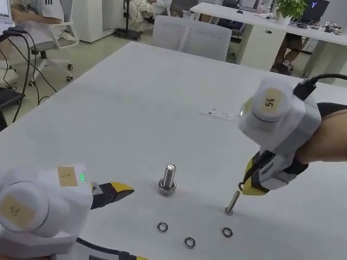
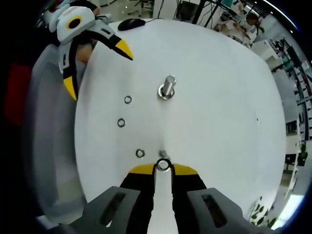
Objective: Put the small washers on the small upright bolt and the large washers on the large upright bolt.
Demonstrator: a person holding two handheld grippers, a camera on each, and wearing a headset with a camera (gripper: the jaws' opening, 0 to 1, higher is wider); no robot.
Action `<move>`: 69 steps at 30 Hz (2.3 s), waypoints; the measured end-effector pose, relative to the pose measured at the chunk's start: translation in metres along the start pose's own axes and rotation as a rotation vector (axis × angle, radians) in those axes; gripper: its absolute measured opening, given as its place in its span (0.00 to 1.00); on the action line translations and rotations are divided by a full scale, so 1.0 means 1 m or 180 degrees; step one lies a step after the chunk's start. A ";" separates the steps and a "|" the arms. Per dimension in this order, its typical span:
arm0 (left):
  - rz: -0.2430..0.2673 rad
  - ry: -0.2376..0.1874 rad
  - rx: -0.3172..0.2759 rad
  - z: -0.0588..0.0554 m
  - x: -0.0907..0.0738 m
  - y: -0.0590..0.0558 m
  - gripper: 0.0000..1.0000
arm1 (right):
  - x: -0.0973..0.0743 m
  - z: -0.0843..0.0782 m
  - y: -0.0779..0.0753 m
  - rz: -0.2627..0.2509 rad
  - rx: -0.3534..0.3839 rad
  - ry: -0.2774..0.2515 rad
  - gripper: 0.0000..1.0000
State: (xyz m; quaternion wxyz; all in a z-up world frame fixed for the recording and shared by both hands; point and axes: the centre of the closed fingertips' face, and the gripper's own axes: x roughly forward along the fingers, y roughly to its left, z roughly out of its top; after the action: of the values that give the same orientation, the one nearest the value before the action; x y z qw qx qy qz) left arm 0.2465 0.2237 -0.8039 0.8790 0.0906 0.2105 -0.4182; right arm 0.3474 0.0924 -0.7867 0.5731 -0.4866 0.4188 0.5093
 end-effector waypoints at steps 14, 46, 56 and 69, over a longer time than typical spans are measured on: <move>0.0018 0.0030 -0.0047 -0.006 0.000 0.002 0.81 | 0.017 -0.002 -0.001 0.0114 0.0019 0.0008 0.13; 0.0023 0.0070 -0.0078 -0.008 0.003 0.002 0.80 | 0.041 -0.007 -0.002 0.0254 0.0052 0.0039 0.13; 0.0014 0.0079 -0.0096 -0.011 0.004 0.001 0.80 | 0.060 -0.010 0.003 0.0323 0.0056 0.0063 0.13; -0.0007 0.0089 -0.0101 -0.012 0.005 0.001 0.80 | 0.076 -0.013 0.003 0.0365 0.0030 0.0094 0.13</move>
State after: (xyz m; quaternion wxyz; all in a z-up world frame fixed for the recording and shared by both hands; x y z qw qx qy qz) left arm 0.2464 0.2250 -0.8170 0.8768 0.0822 0.2295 -0.4145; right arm 0.3542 0.0935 -0.8631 0.5390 -0.4665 0.4568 0.5322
